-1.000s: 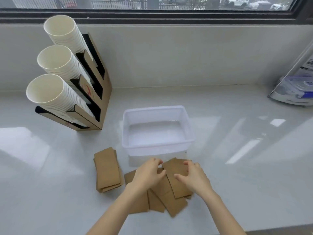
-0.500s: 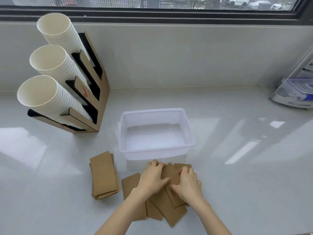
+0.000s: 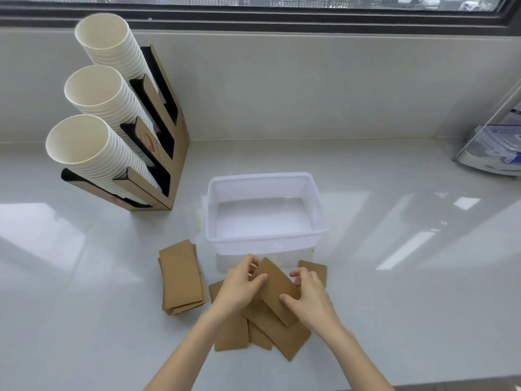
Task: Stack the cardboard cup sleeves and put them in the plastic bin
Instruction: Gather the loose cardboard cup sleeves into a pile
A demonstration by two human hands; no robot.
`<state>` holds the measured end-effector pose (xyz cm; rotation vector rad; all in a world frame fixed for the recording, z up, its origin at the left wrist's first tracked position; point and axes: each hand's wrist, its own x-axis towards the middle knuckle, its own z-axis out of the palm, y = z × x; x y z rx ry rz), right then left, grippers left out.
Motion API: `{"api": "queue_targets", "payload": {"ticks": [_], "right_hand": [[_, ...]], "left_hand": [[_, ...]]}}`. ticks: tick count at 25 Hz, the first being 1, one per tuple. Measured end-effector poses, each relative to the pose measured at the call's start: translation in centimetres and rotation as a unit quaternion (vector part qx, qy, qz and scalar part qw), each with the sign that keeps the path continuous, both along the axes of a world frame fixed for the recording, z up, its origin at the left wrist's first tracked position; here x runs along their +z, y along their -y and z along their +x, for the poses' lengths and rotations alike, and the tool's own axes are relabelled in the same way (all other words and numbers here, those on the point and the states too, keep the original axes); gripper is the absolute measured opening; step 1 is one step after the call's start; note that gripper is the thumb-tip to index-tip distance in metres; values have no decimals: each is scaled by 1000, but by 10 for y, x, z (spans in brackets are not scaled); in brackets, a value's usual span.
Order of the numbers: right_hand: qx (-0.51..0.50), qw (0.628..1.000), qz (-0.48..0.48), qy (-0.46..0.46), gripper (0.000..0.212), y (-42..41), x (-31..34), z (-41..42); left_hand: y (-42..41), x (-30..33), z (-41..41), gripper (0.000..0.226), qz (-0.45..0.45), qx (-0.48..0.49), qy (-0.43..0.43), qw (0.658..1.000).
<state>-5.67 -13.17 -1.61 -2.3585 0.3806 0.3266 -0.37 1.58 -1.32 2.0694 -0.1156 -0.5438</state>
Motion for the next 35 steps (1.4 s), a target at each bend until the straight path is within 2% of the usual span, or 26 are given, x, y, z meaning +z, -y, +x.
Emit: {"api": "queue_targets", "payload": {"ticks": [3,6,13,15,19,23,26,35], "right_hand": [[19,999,-1,-34,61,-5,-4,-8],[46,997,-38,-52,68,-13,-8,-16],[41,993,-93,-59,51,-26,-8,-20],[34,996,-69,-47,36,-25,-6,-20],[-3,998,64,-13,16,-21,0,-22],[-40,995,86,24,15,-12,8,-18],[-61,993,95,43,16,-6,18,-13],[13,991,103,81,20,-30,40,9]], "left_hand": [[-17,9,-4,13,-33,44,5,998],[-33,19,-5,5,-25,77,32,996],[-55,28,-12,9,-20,129,39,991],[-57,29,-14,9,-30,141,37,989],[-63,32,-15,14,-57,166,53,983],[-74,29,-13,25,-68,176,51,981],[-76,28,-12,20,-68,179,49,980],[-58,27,-27,14,-95,119,-9,988]]}}
